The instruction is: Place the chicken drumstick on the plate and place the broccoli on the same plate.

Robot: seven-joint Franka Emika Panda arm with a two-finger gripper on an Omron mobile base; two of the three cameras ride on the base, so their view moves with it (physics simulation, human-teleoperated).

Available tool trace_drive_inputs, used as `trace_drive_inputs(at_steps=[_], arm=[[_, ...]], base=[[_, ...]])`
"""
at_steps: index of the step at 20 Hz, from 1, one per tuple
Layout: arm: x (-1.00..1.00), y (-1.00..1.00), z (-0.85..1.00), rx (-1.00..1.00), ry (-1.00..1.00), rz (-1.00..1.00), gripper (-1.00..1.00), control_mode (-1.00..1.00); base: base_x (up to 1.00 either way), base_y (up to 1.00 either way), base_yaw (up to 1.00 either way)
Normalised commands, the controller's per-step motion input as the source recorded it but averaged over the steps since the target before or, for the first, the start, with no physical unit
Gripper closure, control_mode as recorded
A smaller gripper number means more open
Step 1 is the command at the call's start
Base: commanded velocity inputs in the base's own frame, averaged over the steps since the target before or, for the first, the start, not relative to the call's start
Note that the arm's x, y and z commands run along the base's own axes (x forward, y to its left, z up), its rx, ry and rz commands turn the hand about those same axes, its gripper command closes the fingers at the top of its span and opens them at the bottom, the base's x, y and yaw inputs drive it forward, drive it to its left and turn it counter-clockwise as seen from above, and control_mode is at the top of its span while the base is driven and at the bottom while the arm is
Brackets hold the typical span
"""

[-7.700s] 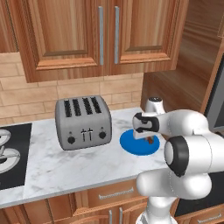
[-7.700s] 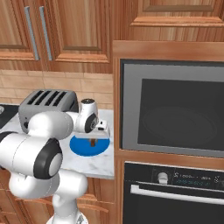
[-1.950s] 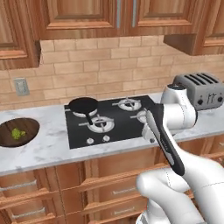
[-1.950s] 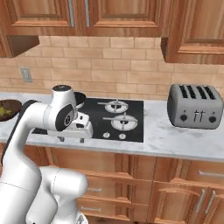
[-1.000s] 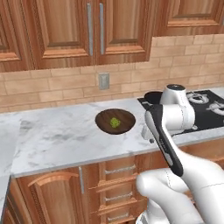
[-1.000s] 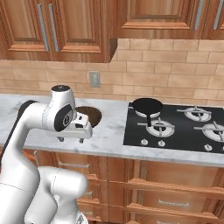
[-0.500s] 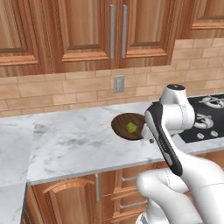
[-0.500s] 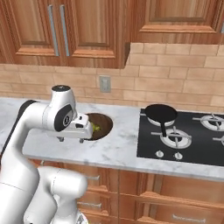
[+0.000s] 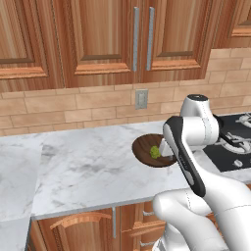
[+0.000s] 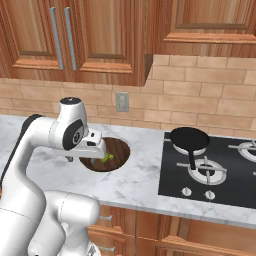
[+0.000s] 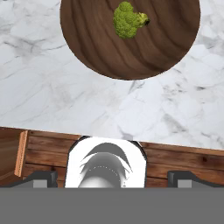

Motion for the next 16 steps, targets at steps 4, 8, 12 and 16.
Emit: trace_drive_inputs(at_steps=[4,8,12,16], arm=[[0.00,0.00,0.00,0.00,0.00,0.00,-1.00,1.00],[0.00,0.00,0.00,0.00,0.00,0.00,-1.00,1.00],[0.00,0.00,0.00,0.00,0.00,0.00,-1.00,1.00],[0.31,0.00,0.00,0.00,0.00,0.00,-1.00,-1.00]], base=[[0.52,0.01,0.06],[0.43,0.00,0.02],[0.32,0.00,0.00],[0.08,0.00,0.00]])
